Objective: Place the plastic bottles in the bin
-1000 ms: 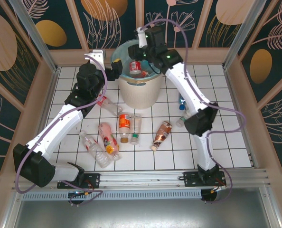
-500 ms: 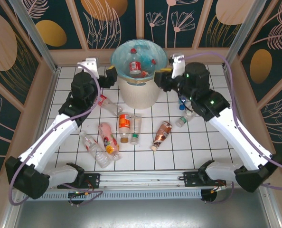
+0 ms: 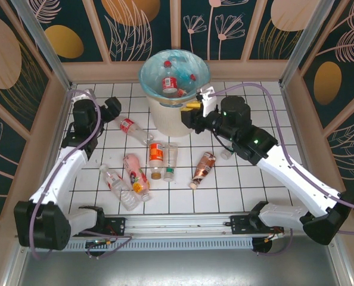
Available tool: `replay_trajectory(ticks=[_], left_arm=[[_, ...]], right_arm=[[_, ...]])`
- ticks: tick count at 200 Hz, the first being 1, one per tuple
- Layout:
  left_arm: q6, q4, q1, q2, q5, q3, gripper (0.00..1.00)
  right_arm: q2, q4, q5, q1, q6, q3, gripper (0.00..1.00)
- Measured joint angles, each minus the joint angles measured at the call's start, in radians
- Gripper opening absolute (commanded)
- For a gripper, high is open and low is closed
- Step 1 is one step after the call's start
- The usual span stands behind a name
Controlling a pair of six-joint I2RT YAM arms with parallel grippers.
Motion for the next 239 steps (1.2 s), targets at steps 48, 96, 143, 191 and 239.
replay_trajectory(ticks=[48, 96, 143, 191, 239], left_arm=[[-0.093, 0.073, 0.095, 0.159, 0.083, -0.01, 0.85], [-0.16, 0.117, 0.147, 0.351, 0.136, 0.027, 0.82], [-0.186, 0.128, 0.184, 0.535, 0.175, 0.119, 0.8], [-0.191, 0.131, 0.184, 0.667, 0.213, 0.179, 0.8], [-0.217, 0.133, 0.184, 0.756, 0.248, 0.235, 0.79]], right_arm=[[0.04, 0.112, -0.08, 0.096, 0.012, -0.046, 0.34], [0.21, 0.167, -0.118, 0.246, 0.038, -0.049, 0.35], [0.374, 0.153, -0.106, 0.378, 0.021, 0.01, 0.35], [0.47, 0.1, -0.071, 0.465, -0.045, 0.08, 0.36], [0.552, 0.056, -0.019, 0.51, -0.084, 0.133, 0.36]])
